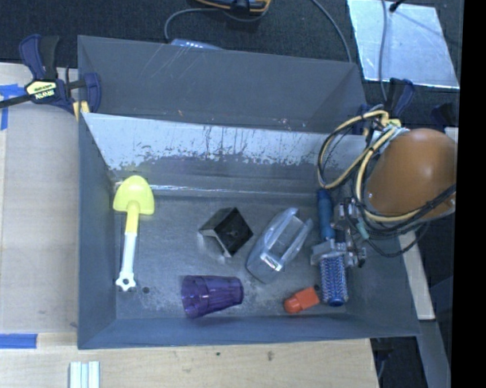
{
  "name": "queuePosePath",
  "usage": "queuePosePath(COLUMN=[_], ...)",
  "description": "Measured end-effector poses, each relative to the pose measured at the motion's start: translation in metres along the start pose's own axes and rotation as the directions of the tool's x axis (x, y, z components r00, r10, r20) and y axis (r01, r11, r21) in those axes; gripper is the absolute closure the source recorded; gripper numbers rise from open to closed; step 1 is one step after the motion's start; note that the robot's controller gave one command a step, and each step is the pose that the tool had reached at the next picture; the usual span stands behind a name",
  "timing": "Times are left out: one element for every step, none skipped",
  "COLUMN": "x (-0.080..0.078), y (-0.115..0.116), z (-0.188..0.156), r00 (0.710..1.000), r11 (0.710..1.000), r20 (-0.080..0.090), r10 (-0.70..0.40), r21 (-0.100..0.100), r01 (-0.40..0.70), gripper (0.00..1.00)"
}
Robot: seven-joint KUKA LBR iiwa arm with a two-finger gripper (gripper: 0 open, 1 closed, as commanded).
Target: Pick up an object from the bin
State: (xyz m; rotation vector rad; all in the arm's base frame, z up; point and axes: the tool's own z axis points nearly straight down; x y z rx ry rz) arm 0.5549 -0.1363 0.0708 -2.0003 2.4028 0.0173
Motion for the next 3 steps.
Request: queuePosePath(x=[0.000, 0.003, 0.004], y=[0.001, 0.003, 0.001], z=[-0.004, -0.024, -0.048], r00=[1.000, 1.000, 1.000], r11=[1.000, 1.000, 1.000], r20=[0.000, -0.005, -0.007], r10=[-0.002, -0.002, 0.001], r21=[-0.002, -0.008, 0.000], r01=[0.002, 0.002, -0.001], gripper=[1.00, 1.00, 1.00])
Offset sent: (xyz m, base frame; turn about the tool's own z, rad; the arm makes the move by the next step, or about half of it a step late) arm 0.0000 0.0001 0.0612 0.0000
